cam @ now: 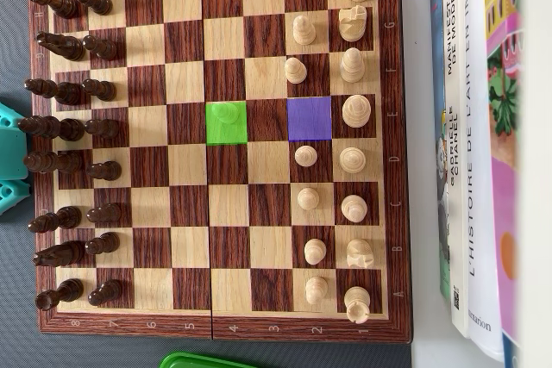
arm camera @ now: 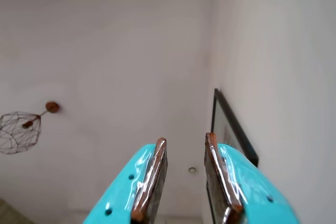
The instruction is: Play chess
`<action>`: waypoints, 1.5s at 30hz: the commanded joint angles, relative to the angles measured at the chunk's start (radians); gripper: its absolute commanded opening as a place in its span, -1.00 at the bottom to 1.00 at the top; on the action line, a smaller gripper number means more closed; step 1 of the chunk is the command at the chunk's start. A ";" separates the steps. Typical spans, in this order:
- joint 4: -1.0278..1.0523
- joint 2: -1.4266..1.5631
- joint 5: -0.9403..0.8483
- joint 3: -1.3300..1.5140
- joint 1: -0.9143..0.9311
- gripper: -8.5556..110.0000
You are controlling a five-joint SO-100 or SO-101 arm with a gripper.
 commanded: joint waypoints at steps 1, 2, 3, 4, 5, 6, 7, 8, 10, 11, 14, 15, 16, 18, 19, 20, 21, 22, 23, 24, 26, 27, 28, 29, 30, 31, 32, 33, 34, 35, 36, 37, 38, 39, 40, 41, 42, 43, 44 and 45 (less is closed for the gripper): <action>-0.043 -0.009 -0.003 0.020 -0.003 -0.65; -0.060 -0.009 -0.003 0.020 -0.003 -0.65; -0.077 -0.009 -0.003 0.020 -0.003 -0.65; -0.095 -0.009 -0.003 0.020 -0.003 -0.65; -0.114 -0.009 -0.003 0.020 -0.003 -0.65; -0.129 -0.009 -0.003 0.020 -0.003 -0.65; -0.144 -0.009 -0.003 0.020 -0.003 -0.65; -0.158 -0.009 -0.003 0.020 -0.003 -0.65; -0.184 -0.009 -0.003 0.020 -0.003 -0.65; -0.196 -0.009 -0.003 0.020 -0.003 -0.65; -0.201 -0.009 -0.003 0.020 -0.002 -0.65; -0.201 -0.009 -0.003 0.020 -0.002 -0.65; -0.201 -0.009 -0.003 0.020 -0.002 -0.65; -0.201 -0.009 0.002 0.020 -0.002 -0.65; -0.201 -0.009 0.005 0.020 -0.002 -0.65; -0.201 -0.009 0.005 0.020 0.000 -0.65; -0.201 -0.009 0.005 0.020 0.000 -0.65; -0.201 -0.009 0.005 0.020 0.000 -0.65; -0.201 -0.009 0.005 0.020 -0.002 -0.65; -0.201 -0.009 0.005 0.020 -0.003 -0.65; -0.201 -0.009 0.005 0.020 0.000 -0.65; -0.201 -0.009 0.005 0.020 0.000 -0.65; -0.201 -0.009 0.005 0.020 0.000 -0.65; -0.201 -0.009 0.005 0.020 0.000 -0.65; -0.201 -0.009 0.005 0.020 0.000 -0.65; -0.201 -0.009 0.005 0.020 0.000 -0.65; -0.201 -0.009 0.005 0.020 0.000 -0.65; -0.201 -0.009 0.005 0.020 0.000 -0.65; -0.201 -0.009 0.005 0.020 0.000 -0.65; -0.201 -0.009 0.005 0.020 0.000 -0.65; -0.201 -0.009 0.005 0.020 0.000 -0.65; -0.201 -0.009 0.005 0.020 0.000 -0.65; -0.201 -0.009 0.005 0.020 0.000 -0.65; -0.201 -0.009 0.005 0.020 0.000 -0.65; -0.201 -0.009 0.005 0.020 0.000 -0.65; -0.201 -0.009 0.005 0.020 0.000 -0.65; -0.201 -0.009 0.005 0.020 0.000 -0.65; -0.201 -0.009 0.005 0.020 0.000 -0.65; -0.201 -0.009 0.005 0.020 0.000 -0.65; -0.201 -0.009 0.005 0.020 0.000 -0.65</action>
